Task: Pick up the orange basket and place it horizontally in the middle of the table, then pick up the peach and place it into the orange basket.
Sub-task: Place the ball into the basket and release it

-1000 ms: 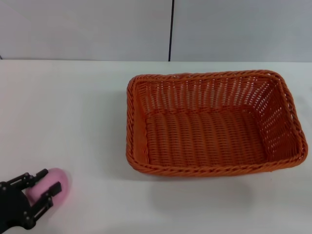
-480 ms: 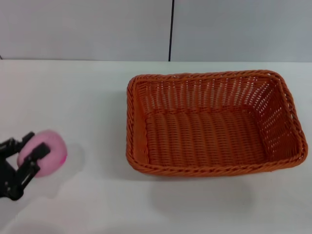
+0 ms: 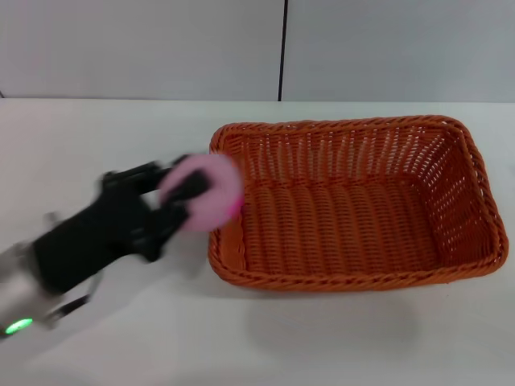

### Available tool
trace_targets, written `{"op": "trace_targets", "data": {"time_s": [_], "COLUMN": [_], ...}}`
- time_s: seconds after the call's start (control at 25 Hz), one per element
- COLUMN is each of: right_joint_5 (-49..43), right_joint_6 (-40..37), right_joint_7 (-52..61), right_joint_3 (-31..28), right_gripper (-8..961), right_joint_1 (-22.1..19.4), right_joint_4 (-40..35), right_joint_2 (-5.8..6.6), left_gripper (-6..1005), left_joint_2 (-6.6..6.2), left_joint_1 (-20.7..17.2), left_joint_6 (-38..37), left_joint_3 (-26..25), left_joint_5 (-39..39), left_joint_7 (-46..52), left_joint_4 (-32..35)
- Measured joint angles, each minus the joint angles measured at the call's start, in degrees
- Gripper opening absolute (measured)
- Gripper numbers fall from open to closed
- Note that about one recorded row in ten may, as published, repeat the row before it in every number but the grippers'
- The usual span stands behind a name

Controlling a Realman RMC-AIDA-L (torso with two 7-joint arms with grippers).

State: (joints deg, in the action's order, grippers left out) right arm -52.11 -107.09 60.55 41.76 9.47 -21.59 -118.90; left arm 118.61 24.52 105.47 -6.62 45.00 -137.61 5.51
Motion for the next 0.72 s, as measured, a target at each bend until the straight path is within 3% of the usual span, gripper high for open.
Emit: {"op": "trace_targets", "data": {"time_s": [0.08, 0.16, 0.36, 0.48, 0.72], "right_joint_5": [0.0, 0.0, 0.01, 0.03, 0.07], "right_joint_6": [-0.05, -0.1, 0.05, 0.63, 0.75], "right_joint_7": [0.0, 0.0, 0.0, -1.03, -3.18], "right_joint_3": [0.0, -0.01, -0.09, -0.97, -5.92], "right_gripper": [614, 614, 614, 614, 614], "right_joint_1": [0.56, 0.93, 1.8, 2.46, 4.9], "right_joint_4": [0.57, 0.83, 0.83, 0.82, 0.86], "right_joint_2": [-0.01, -0.02, 0.11, 0.21, 0.17], "left_gripper": [222, 213, 190, 241, 496], "left_joint_2": [0.03, 0.06, 0.18, 0.2, 0.2], "left_joint_1": [1.25, 5.35, 9.91, 10.3, 10.19], "left_joint_6": [-2.3, -10.7, -21.8, -26.58, -31.66], "left_joint_3": [0.42, 1.01, 0.28, -0.91, -2.6], "left_joint_5": [-0.03, -0.68, -1.42, -1.51, -2.11], "left_joint_7": [-0.17, -2.53, -6.6, -11.61, -15.35], "left_joint_4": [-2.04, -9.03, -18.3, -22.72, -27.67]}}
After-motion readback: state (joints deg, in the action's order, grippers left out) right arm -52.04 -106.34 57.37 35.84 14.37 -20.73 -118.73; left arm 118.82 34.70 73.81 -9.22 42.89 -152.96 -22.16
